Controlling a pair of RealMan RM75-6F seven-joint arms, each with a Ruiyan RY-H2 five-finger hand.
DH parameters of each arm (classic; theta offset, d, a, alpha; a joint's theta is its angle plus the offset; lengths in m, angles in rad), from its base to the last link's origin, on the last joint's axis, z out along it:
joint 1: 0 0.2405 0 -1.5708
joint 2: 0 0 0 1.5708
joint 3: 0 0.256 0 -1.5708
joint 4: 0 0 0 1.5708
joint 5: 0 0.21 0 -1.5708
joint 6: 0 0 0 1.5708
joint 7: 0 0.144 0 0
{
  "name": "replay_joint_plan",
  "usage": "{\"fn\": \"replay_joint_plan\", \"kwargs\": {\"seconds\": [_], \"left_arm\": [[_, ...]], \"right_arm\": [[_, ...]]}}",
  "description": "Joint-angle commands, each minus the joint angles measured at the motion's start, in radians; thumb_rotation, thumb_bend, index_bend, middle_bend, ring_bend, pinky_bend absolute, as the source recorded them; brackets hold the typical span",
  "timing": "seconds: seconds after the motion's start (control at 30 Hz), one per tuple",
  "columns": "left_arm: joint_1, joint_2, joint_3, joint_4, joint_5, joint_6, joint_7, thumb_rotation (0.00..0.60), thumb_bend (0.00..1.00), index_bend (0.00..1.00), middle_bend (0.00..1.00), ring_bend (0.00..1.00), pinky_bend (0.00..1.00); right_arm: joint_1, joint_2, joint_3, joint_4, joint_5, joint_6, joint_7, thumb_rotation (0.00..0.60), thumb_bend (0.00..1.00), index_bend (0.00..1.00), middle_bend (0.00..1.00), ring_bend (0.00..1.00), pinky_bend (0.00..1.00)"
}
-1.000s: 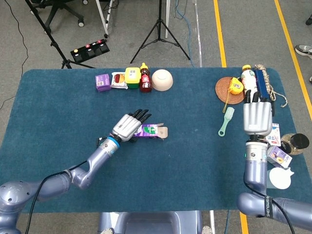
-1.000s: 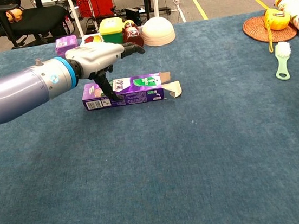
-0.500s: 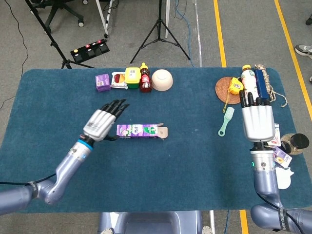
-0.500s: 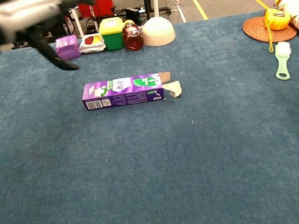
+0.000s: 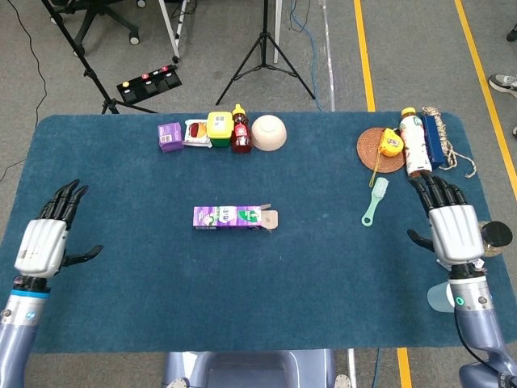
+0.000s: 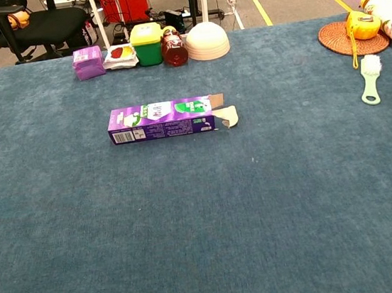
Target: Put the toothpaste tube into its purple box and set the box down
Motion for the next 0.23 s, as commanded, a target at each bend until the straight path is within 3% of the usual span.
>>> {"fn": "replay_joint_plan", "kwargs": {"seconds": [0.03,0.23], "left_arm": [[0.077,0.006,0.041,0.106,0.047,0.071,-0.11,0.6,0.12,0.0,0.0,0.0,0.15],[0.112,-0.006,0.032,0.2,0.033,0.046,-0.203,0.6,0.12,0.0,0.0,0.0,0.15]], "right_arm": [[-0.061,-0.037,-0.022,0.097,-0.039,-0.005,0.086,0.6,0.0,0.13,0.07,0.1,0.17],[-0.101,-0.063,-0.005,0.167,-0.051,-0.003,0.115,0.6,0.0,0.12,0.05,0.09,0.14]]}}
